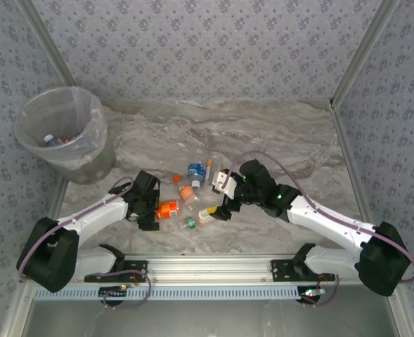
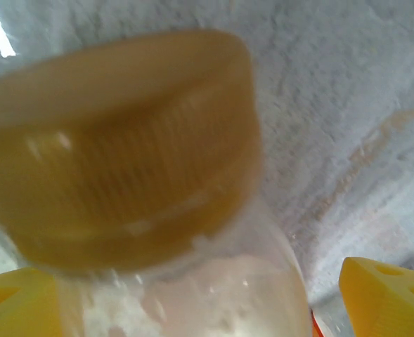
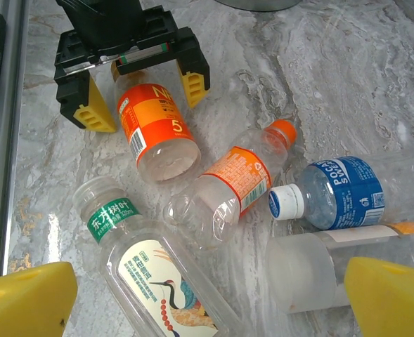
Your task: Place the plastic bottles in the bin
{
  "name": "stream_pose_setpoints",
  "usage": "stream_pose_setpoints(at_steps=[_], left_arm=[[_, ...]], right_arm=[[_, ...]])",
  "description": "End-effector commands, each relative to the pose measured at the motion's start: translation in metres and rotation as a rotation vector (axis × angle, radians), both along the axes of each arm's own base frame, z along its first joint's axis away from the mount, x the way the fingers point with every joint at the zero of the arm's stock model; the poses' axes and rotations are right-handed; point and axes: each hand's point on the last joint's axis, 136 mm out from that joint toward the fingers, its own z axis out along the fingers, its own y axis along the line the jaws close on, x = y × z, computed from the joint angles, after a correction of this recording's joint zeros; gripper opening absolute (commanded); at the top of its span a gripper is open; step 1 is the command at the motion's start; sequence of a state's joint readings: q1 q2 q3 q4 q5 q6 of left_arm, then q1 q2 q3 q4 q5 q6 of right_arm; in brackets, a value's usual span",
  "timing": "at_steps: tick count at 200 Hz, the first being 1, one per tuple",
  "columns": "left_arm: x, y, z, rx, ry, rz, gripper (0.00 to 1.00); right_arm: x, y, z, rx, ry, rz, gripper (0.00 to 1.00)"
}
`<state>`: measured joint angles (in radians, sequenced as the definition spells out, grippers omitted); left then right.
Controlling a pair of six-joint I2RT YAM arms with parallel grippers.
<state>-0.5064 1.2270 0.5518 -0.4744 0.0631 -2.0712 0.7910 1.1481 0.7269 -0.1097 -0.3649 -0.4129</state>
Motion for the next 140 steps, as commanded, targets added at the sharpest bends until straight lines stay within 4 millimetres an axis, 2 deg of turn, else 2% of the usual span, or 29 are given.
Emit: stream_pose_setpoints(at_steps=[1, 81, 120, 140], left_arm=[[0.005, 0.003, -0.008, 0.002, -0.009, 0.079, 0.88], [0.007, 0.003, -0.034, 0.003, 0.003, 0.109, 0.67], [0.009, 0.009, -0.027, 0.034, -0.021, 0.097, 0.54], [0.016, 0.013, -0.019, 0.055, -0.062, 0.073, 0.52]], right_arm=[[0.000, 0.008, 0.012, 0.016, -0.020, 0.030, 1.00], [-0.004, 0.016, 0.019, -0.003, -0.038, 0.046, 1.00], [-0.005, 0.019, 0.018, -0.008, -0.043, 0.047, 1.00], [-0.005, 0.020, 0.019, -0.009, -0.046, 0.047, 1.00]])
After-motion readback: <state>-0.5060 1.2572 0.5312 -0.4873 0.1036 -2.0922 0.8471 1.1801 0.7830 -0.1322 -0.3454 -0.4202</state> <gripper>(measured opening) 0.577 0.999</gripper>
